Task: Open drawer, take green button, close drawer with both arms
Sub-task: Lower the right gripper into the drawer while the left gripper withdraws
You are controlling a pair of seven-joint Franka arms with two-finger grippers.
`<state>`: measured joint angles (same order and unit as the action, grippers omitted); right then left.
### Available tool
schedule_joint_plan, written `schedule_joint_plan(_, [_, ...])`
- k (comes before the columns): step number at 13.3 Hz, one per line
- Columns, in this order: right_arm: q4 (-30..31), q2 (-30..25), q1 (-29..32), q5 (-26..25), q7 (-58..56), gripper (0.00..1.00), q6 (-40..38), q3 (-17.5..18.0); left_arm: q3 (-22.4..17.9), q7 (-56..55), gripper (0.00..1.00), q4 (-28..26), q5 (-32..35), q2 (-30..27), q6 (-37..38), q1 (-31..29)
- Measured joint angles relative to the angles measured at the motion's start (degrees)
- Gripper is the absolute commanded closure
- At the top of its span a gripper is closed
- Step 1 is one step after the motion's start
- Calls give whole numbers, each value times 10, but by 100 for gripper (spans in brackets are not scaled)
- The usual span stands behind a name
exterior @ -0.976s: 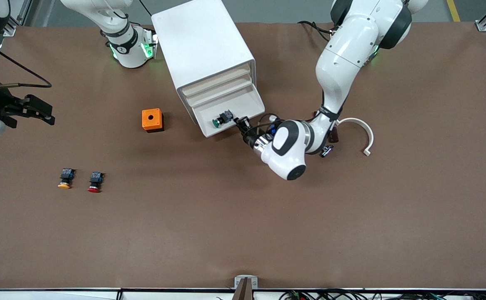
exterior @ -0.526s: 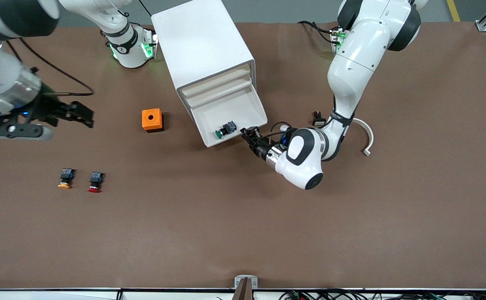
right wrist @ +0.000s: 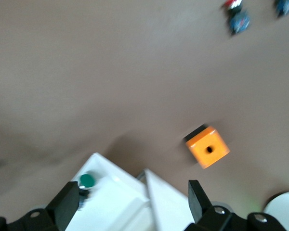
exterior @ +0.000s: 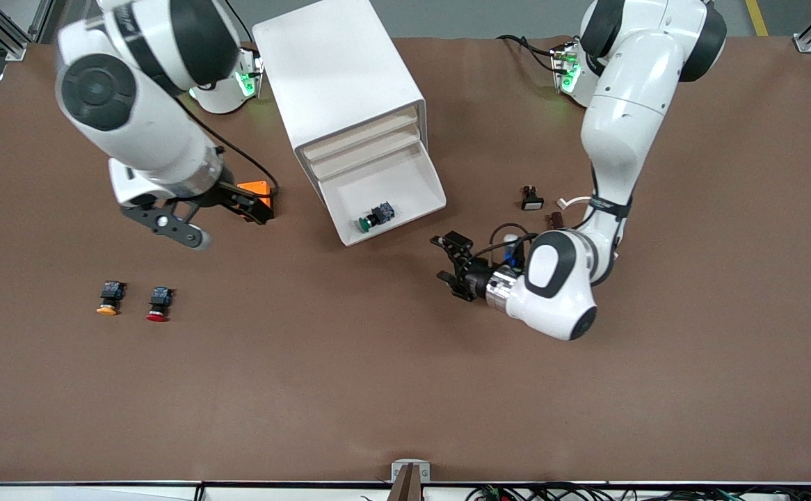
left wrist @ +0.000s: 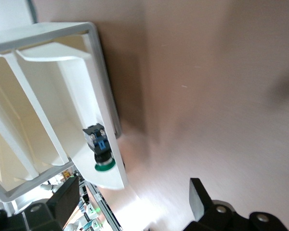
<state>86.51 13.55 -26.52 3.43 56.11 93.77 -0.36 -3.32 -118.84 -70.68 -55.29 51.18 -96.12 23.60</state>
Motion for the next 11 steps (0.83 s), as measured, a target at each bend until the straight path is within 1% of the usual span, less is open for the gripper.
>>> schedule_joint_plan(4, [0, 51, -69, 11, 180, 0, 68, 0, -33, 144, 0, 30, 102, -36, 2, -3])
schedule_joint_plan(6, [0, 79, -94, 12, 245, 0, 101, 0, -62, 216, 0, 36, 154, -54, 1, -2])
schedule_joint_plan(9, [1, 124, -118, 12, 309, 0, 141, 0, -91, 314, 0, 40, 234, -92, 1, -4])
schedule_joint_plan(11, [1, 146, -123, 12, 315, 0, 148, 0, -96, 407, 0, 40, 287, -113, 2, -4])
